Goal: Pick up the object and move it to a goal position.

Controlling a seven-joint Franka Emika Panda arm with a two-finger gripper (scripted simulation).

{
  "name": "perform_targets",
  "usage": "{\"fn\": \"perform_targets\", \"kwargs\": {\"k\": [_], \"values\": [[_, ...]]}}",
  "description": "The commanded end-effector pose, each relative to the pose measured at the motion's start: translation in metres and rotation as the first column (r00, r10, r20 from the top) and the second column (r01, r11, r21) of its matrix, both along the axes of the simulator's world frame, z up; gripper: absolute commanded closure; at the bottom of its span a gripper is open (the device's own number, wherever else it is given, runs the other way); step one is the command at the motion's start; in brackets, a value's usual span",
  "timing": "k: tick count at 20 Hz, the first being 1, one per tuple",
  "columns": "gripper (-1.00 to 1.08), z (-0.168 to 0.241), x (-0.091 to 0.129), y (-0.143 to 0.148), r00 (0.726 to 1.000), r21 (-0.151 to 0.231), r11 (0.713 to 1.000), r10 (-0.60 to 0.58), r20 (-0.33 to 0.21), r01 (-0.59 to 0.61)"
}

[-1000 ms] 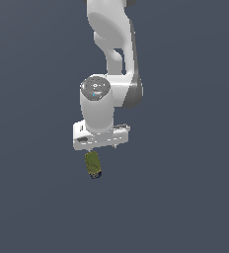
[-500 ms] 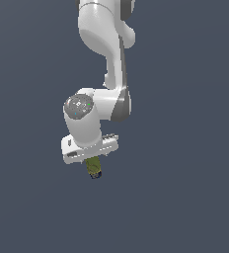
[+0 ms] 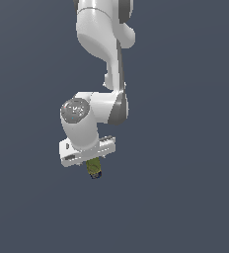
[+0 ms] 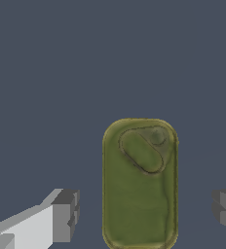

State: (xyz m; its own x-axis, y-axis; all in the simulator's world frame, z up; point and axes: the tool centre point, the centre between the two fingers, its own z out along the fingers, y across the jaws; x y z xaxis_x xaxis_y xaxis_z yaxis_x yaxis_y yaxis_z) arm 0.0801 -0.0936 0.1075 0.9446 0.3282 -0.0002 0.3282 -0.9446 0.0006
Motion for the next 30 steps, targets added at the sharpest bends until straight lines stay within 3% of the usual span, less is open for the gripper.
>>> {"fn": "perform_targets", "kwargs": {"k": [1, 9, 15, 16, 30], "values": [[-0.92, -0.006, 0.0, 0.0, 1.0, 0.0, 1.0, 0.001, -0.001, -0.001], [-0.92, -0.046, -0.001, 0.0, 1.0, 0.001, 1.0, 0.004, 0.0, -0.004], [-0.92, -0.049, 0.001, 0.0, 1.0, 0.001, 1.0, 0.004, 0.0, -0.004], [1.08, -0.049, 0.001, 0.0, 1.0, 0.001, 1.0, 0.004, 0.0, -0.004], [1.08, -0.047, -0.002, -0.001, 1.0, 0.001, 1.0, 0.004, -0.001, -0.004]]}}
